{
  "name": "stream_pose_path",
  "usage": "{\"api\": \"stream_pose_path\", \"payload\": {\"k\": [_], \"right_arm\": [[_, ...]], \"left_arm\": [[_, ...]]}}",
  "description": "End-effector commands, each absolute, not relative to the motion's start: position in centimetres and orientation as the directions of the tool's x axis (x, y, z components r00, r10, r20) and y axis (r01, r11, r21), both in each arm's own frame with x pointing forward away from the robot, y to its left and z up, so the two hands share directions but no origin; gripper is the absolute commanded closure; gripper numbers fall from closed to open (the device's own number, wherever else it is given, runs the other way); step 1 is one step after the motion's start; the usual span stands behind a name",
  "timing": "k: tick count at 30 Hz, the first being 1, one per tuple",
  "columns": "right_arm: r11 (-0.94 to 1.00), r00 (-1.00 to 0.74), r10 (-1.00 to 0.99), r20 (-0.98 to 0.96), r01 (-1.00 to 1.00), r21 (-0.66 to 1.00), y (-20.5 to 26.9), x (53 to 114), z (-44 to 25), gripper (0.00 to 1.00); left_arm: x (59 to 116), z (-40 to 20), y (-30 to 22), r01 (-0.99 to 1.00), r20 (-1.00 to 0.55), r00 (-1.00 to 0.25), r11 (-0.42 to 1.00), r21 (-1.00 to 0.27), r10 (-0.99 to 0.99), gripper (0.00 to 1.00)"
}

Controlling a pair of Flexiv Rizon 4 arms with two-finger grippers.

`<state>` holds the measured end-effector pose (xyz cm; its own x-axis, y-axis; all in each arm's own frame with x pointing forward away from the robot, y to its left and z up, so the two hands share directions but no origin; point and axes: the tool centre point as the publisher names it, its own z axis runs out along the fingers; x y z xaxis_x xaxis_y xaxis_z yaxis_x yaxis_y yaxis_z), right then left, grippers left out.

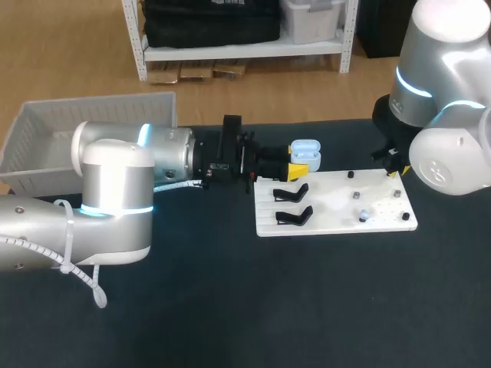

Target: Pick up each earbud case from the left stands, insert the matching earbuds, close the lid, and place the case in the box.

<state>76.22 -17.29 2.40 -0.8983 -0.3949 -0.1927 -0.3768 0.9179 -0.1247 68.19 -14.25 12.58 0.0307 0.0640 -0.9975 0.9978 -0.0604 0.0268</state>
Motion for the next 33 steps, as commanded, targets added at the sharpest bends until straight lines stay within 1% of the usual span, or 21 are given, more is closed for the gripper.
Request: {"api": "stream_pose_path", "payload": {"k": [1, 10, 17, 25, 29, 33], "right_arm": [[0.919, -0.899, -0.392, -0.195, -0.373, -0.13, -17.1, 76.0, 2.5, 1.0], [0.918, -0.897, -0.393, -0.2, -0.37, -0.144, -16.7, 75.3, 3.9, 1.0], [0.933, -0.912, -0.351, -0.213, -0.323, -0.156, -17.0, 74.9, 6.5, 1.0], [0.952, -0.929, -0.285, -0.237, -0.247, -0.178, -15.6, 72.1, 12.5, 1.0], [0.979, -0.956, -0.175, -0.237, -0.142, -0.147, -13.9, 70.2, 16.1, 1.0], [0.986, -0.967, -0.12, -0.224, -0.089, -0.142, -11.9, 67.9, 19.0, 1.0]], "left_arm": [[68.1, 12.4, -14.2, 0.998, -0.998, 0.034, -0.057, 0.031, 0.058, 1.0], [68.1, 12.4, -14.2, 0.998, -0.998, 0.034, -0.057, 0.031, 0.058, 1.0], [68.1, 12.4, -14.2, 0.998, -0.998, 0.034, -0.057, 0.031, 0.058, 1.0], [68.1, 12.4, -14.2, 0.998, -0.998, 0.034, -0.057, 0.031, 0.058, 1.0], [68.1, 12.4, -14.2, 0.998, -0.998, 0.034, -0.057, 0.031, 0.058, 1.0], [68.1, 12.4, -14.2, 0.998, -0.998, 0.034, -0.057, 0.031, 0.058, 1.0]]}}
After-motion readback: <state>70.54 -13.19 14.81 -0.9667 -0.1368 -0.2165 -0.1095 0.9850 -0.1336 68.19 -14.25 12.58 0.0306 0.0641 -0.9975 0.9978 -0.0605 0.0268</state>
